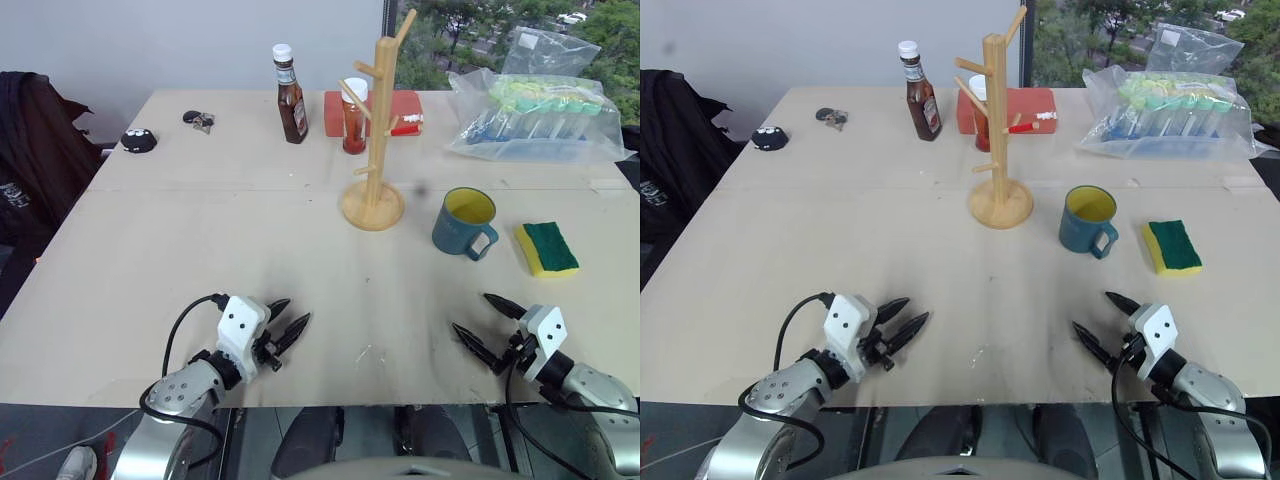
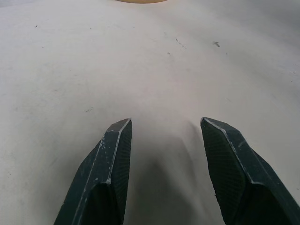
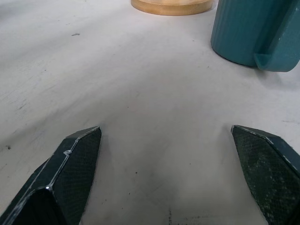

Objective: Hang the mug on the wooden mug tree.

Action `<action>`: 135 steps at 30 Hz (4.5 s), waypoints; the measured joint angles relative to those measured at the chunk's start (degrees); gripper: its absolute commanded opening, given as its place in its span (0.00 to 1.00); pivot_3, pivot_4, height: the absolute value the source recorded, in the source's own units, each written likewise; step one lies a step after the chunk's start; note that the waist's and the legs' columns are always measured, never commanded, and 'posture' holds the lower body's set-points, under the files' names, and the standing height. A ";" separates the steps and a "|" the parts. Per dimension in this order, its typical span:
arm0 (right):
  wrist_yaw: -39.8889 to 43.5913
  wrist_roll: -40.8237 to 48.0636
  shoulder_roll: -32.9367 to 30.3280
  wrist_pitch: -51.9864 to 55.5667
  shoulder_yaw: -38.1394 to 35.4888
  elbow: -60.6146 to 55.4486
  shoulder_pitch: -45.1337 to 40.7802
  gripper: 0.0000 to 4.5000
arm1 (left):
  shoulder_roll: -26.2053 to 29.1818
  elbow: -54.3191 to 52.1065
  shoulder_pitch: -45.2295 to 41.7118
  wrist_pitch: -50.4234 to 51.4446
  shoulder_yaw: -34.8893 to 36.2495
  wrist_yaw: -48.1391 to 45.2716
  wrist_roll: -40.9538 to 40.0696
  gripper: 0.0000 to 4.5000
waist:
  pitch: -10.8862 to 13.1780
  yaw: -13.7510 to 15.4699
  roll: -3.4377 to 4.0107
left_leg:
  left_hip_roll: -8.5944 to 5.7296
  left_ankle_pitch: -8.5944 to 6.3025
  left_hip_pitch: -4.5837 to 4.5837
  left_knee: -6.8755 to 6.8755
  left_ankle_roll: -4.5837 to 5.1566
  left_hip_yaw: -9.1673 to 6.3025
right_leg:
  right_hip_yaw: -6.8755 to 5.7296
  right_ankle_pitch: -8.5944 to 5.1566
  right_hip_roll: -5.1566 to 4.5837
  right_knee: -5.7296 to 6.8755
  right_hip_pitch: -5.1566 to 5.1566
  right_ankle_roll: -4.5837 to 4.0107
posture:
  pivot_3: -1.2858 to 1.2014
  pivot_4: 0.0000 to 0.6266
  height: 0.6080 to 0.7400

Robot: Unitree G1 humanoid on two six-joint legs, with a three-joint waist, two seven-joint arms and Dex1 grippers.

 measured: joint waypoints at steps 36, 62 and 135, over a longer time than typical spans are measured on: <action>-37.37 -12.92 16.57 26.53 0.11 -13.33 -13.67 1.00 | 13.58 -4.03 -21.07 9.94 -2.12 -19.65 -14.66 0.52 | 0.11 -0.22 0.21 | -0.02 0.17 -0.30 -0.11 -0.30 0.02 | 0.00 0.24 0.35 0.02 -0.37 -0.06 | 0.52 0.24 1.00; -36.14 -14.79 17.13 22.28 0.34 -2.89 -23.04 0.01 | 10.80 -4.28 -25.92 8.59 -2.17 -16.29 -12.21 0.54 | 0.13 -1.62 0.23 | -0.02 0.17 -0.29 -0.11 -0.29 0.07 | 0.08 0.28 0.38 0.02 -0.37 0.00 | 0.52 0.24 1.00; 25.85 -11.06 -8.86 7.52 6.15 39.62 -69.33 0.99 | -8.76 -2.46 -15.83 -1.08 -4.50 8.25 -3.48 1.00 | 0.37 -1.30 0.37 | -0.08 0.13 -1.12 -0.09 -0.23 -0.18 | 0.02 0.38 -0.09 -0.27 -0.96 0.03 | 0.52 0.24 1.00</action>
